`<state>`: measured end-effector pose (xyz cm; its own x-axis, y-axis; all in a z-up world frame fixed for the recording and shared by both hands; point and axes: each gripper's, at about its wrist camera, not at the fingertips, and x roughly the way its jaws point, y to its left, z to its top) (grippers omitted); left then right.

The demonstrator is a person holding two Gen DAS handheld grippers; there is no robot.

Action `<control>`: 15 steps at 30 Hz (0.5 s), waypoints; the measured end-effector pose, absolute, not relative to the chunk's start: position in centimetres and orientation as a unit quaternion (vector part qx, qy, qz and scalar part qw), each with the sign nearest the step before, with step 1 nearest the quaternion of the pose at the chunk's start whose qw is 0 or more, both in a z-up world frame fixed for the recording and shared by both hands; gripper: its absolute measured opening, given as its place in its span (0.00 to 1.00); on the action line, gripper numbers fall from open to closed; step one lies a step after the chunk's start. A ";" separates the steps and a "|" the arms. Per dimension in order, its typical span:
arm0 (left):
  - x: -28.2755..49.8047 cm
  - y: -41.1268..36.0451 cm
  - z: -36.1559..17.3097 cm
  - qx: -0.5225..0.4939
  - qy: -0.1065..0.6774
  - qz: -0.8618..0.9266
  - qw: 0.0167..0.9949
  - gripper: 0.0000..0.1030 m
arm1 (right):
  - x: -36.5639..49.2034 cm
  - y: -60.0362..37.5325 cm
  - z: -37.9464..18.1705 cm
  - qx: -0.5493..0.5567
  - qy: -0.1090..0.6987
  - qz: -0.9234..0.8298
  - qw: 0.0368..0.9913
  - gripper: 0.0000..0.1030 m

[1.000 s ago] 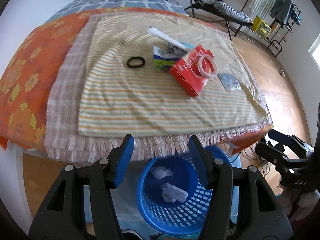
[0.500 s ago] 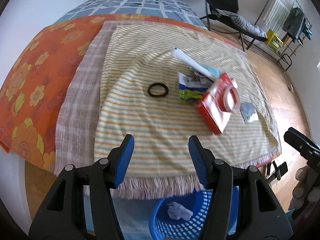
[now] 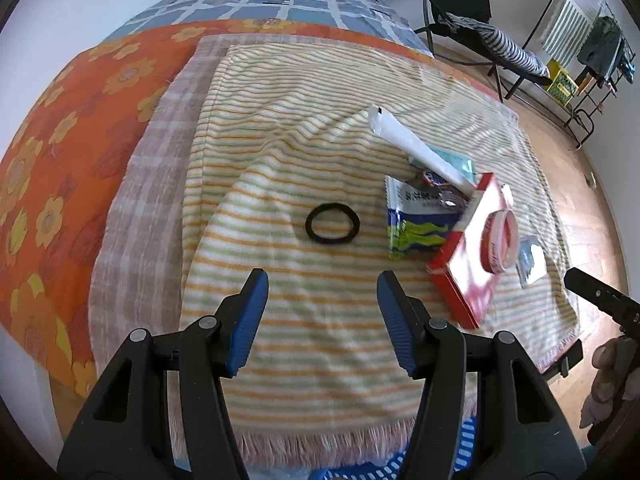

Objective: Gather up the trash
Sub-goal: 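Reach the left tool to the black hair tie and grasp it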

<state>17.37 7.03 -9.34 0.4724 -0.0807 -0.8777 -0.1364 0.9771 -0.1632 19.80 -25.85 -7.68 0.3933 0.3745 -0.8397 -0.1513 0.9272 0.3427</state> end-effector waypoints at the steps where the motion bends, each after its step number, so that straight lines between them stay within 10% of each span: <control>1: 17.8 7.0 -9.7 -0.102 0.514 0.017 0.851 0.56 | 20.0 -25.8 -8.0 0.109 0.530 0.158 0.826 0.77; 15: 21.4 6.0 -13.0 -0.075 0.529 0.015 0.845 0.56 | 22.8 -24.5 -10.4 0.118 0.545 0.161 0.814 0.58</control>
